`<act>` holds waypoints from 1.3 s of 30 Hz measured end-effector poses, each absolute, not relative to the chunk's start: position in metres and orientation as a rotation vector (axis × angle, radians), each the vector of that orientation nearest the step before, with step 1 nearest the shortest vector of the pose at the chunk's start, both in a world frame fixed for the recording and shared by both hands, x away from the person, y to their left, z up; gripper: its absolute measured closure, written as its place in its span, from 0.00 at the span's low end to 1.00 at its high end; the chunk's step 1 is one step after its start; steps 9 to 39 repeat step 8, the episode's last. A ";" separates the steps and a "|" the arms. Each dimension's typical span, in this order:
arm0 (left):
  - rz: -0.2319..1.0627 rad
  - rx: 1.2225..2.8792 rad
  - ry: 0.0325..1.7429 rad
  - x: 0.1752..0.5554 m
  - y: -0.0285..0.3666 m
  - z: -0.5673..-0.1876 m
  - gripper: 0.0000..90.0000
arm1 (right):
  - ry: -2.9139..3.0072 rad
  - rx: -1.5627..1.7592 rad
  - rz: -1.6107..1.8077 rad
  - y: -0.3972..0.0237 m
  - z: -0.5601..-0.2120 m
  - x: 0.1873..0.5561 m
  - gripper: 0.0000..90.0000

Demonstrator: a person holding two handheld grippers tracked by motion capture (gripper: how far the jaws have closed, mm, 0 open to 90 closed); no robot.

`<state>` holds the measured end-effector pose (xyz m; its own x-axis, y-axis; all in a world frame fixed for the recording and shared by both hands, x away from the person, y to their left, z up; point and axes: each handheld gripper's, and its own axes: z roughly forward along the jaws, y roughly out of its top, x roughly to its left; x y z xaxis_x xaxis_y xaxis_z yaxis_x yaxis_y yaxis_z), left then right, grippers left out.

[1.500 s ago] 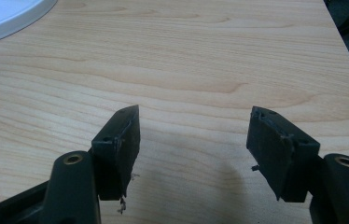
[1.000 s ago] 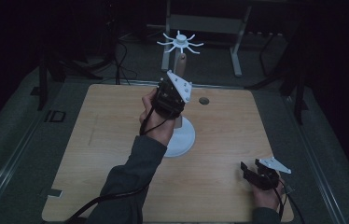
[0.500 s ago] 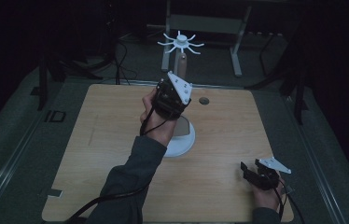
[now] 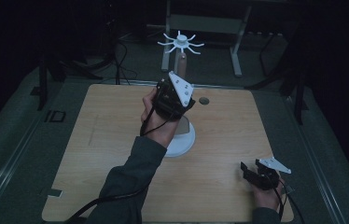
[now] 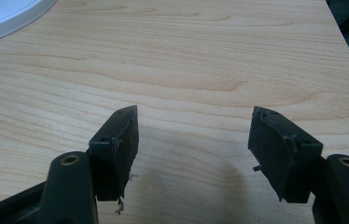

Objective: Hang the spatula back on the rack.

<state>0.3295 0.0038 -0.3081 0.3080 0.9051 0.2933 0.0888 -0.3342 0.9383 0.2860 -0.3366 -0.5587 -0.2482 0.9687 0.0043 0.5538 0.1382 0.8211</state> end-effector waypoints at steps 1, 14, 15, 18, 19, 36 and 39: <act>1.134 1.676 0.909 0.329 0.004 -0.307 0.50 | 1.873 1.457 0.983 -0.337 -0.559 0.286 0.37; 1.124 1.681 0.906 0.329 0.005 -0.308 0.50 | 1.872 1.460 0.984 -0.337 -0.559 0.286 0.37; 1.124 1.681 0.906 0.329 0.005 -0.308 0.50 | 1.872 1.460 0.984 -0.337 -0.559 0.286 0.37; 1.124 1.681 0.906 0.329 0.005 -0.308 0.50 | 1.872 1.460 0.984 -0.337 -0.559 0.286 0.37; 1.124 1.681 0.906 0.329 0.005 -0.308 0.50 | 1.872 1.460 0.984 -0.337 -0.559 0.286 0.37; 1.124 1.681 0.906 0.329 0.005 -0.308 0.50 | 1.872 1.460 0.984 -0.337 -0.559 0.286 0.37; 1.124 1.681 0.906 0.329 0.005 -0.308 0.50 | 1.872 1.460 0.984 -0.337 -0.559 0.286 0.37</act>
